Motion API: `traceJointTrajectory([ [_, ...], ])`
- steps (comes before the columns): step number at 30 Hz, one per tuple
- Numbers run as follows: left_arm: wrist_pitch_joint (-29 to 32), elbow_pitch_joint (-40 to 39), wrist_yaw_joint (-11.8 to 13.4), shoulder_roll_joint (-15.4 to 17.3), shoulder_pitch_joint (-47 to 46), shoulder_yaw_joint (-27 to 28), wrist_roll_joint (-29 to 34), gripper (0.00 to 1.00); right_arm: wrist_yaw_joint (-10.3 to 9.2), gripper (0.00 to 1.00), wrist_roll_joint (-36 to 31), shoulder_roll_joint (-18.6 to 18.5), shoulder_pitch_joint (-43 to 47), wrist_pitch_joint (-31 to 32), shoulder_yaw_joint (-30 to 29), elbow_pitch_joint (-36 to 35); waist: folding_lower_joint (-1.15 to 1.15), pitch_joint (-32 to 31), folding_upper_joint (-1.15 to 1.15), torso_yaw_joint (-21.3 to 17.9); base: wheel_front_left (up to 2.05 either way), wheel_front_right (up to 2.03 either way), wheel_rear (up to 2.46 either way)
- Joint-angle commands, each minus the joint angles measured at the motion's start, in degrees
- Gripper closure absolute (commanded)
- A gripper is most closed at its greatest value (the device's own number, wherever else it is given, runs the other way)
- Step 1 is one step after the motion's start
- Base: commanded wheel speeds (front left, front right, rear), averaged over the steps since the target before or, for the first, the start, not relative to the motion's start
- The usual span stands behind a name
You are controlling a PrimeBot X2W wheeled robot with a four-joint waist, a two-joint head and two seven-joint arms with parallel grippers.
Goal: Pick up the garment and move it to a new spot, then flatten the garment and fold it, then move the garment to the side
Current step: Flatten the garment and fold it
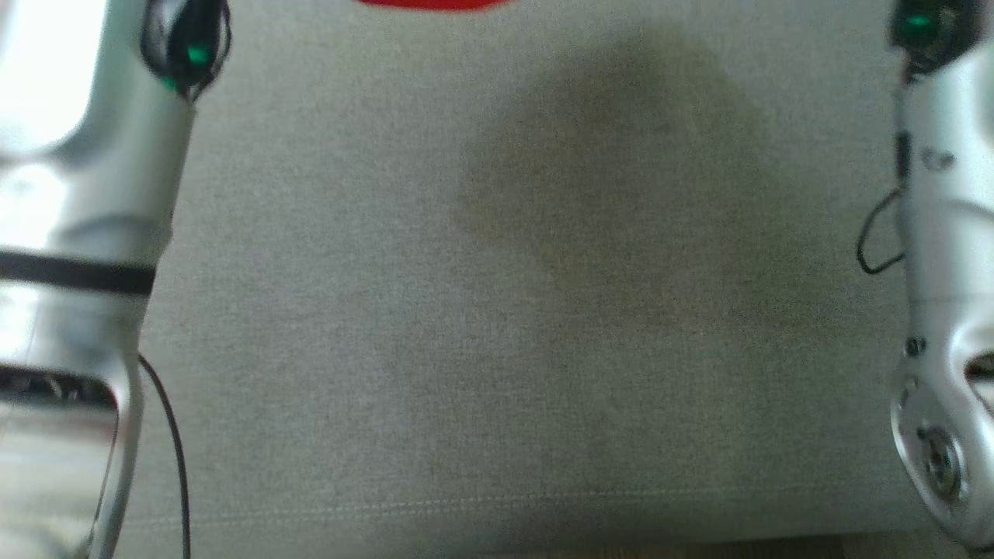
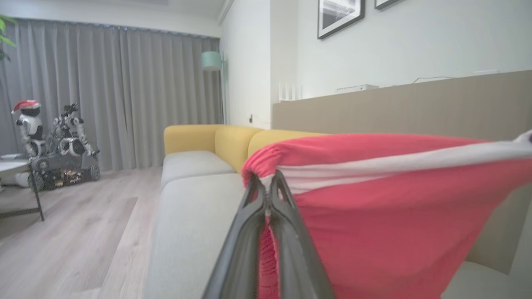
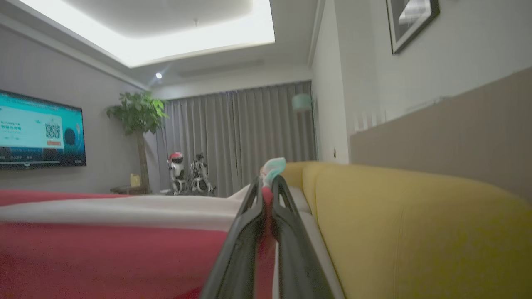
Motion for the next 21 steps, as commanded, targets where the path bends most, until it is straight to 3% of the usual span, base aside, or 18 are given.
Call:
traceJointTrajectory([
  [1,-0.49,1.16,-0.02,1.43,-3.43,2.03,0.25,1.00,0.37,1.00,0.38,1.63,-2.36,-0.51,1.39,2.04,0.00,1.52,0.00,-0.58,0.00,0.00,0.00],
  [7,-1.15,18.49,-0.55,-2.94,-3.39,0.23,-0.13,1.00,0.37,1.00,2.79,2.55,-6.76,-0.61,7.76,22.74,0.00,4.15,0.00,-0.69,0.00,0.00,0.00],
  [13,-1.00,30.47,-0.86,-6.73,1.93,-2.02,-2.75,1.00,0.37,1.00,12.44,2.59,-3.55,1.75,17.76,31.20,0.00,5.94,0.00,-0.11,0.00,0.00,0.00],
  [17,-1.18,29.29,-0.89,-7.95,5.12,-2.89,-6.50,1.00,0.37,1.00,16.25,2.60,-0.96,0.12,21.14,32.79,0.00,6.15,0.00,1.14,0.00,0.00,0.00],
  [21,-1.28,19.93,-0.90,-8.26,11.54,-3.56,-8.70,1.00,0.37,1.00,17.70,2.60,4.26,-2.21,22.55,32.93,0.00,4.01,0.00,2.67,0.00,0.00,0.00],
])
